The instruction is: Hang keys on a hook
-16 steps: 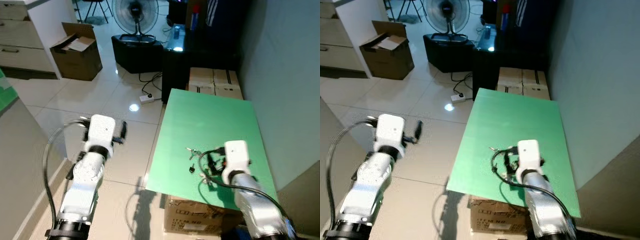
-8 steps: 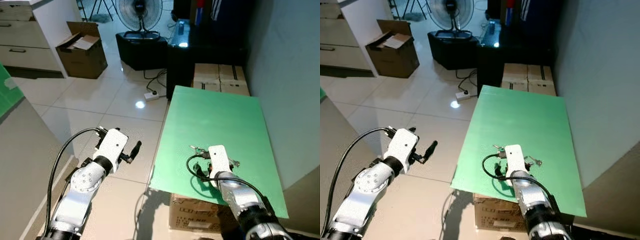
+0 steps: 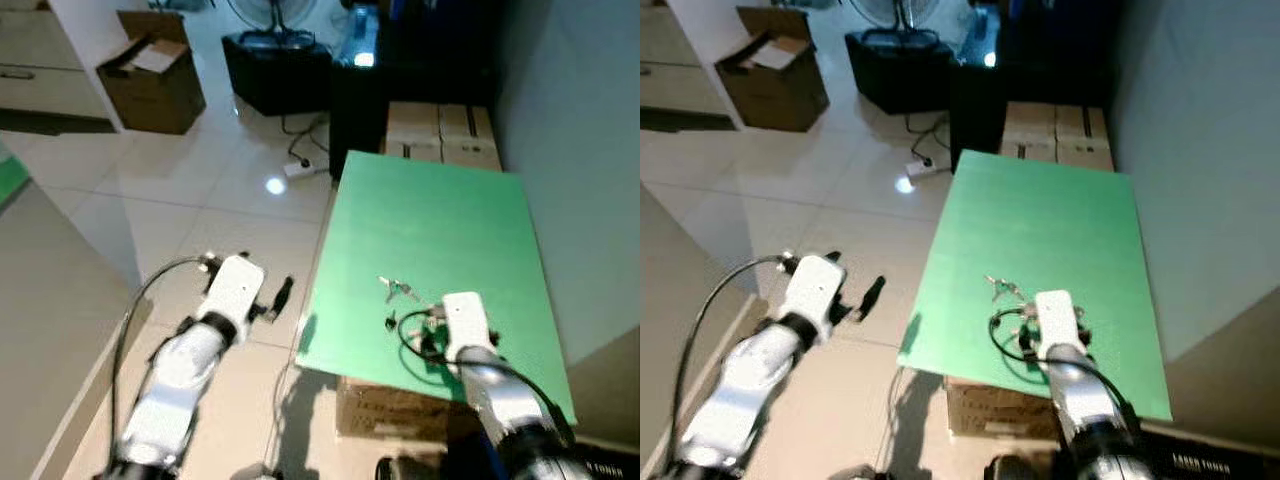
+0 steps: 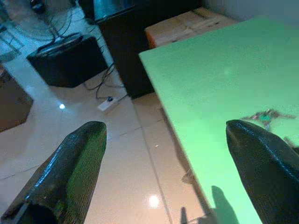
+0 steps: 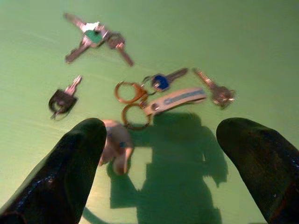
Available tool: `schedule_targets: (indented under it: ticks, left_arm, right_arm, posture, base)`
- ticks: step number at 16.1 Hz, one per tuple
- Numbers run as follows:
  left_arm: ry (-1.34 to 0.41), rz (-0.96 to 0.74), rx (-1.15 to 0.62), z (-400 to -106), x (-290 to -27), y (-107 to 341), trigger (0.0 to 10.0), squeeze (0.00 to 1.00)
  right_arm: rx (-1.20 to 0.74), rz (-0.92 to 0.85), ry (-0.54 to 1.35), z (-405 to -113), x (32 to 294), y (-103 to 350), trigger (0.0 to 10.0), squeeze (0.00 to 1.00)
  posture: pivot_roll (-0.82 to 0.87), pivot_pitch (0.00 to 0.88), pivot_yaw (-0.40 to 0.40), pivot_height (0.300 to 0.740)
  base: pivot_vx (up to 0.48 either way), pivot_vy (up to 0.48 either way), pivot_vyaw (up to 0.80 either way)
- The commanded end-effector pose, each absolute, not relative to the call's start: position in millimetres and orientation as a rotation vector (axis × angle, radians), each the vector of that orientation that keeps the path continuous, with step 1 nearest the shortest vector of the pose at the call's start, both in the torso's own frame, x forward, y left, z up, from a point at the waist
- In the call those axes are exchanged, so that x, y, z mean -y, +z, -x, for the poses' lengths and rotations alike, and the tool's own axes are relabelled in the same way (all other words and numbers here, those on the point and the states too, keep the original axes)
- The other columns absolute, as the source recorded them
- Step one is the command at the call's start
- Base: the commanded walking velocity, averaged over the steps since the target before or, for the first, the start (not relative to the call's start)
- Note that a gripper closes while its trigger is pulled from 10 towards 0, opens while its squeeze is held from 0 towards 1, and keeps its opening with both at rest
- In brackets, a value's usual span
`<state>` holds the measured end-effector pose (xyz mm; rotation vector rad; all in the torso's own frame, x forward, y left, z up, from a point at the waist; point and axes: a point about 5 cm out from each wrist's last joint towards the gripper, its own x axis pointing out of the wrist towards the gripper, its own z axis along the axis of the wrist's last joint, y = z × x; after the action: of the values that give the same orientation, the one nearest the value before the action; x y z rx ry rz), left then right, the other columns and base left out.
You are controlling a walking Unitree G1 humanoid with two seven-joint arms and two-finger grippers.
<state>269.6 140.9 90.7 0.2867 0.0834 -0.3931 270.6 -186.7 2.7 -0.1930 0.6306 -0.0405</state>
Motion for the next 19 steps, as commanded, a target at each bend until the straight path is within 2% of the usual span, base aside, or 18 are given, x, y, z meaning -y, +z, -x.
schedule_targets:
  ticks: [1,3,6,14,16,19]
  left_arm:
    - [-0.36,-0.285,-0.067,-273,-139,91,10.0,0.0]
    - [-0.292,-0.281,-0.023,-279,-141,100,10.0,0.0]
    - [-0.263,-0.285,-0.01,-281,-148,105,10.0,0.0]
    - [-0.283,-0.301,0.03,-294,-141,110,10.0,0.0]
    - [-0.299,-0.323,0.066,-296,-138,114,10.0,0.0]
    - [-0.299,-0.295,0.066,-298,-135,114,10.0,0.0]
  right_arm:
    - [-0.529,0.157,-0.04,-270,182,17,10.0,0.0]
    - [-0.457,0.105,-0.023,-266,174,24,10.0,0.0]
    - [-0.451,0.079,-0.026,-262,172,26,10.0,0.0]
    - [-0.422,0.069,-0.068,-261,175,33,10.0,0.0]
    - [-0.414,0.082,-0.066,-264,174,35,10.0,0.0]
    - [-0.409,0.083,-0.072,-268,173,37,10.0,0.0]
  posture:
    - [-0.14,0.157,0.058,0.74]
    - [-0.12,0.151,0.06,0.74]
    - [-0.09,0.133,0.07,0.74]
    - [-0.1,0.104,0.093,0.74]
    - [-0.1,0.095,0.094,0.74]
    - [-0.1,0.081,0.097,0.74]
  base:
    - [0.0,0.0,0.0]
    - [0.0,0.0,0.0]
    - [0.0,0.0,0.0]
    - [0.0,0.36,-0.72]
    - [0.0,-0.144,0.0]
    - [0.0,-0.48,0.0]
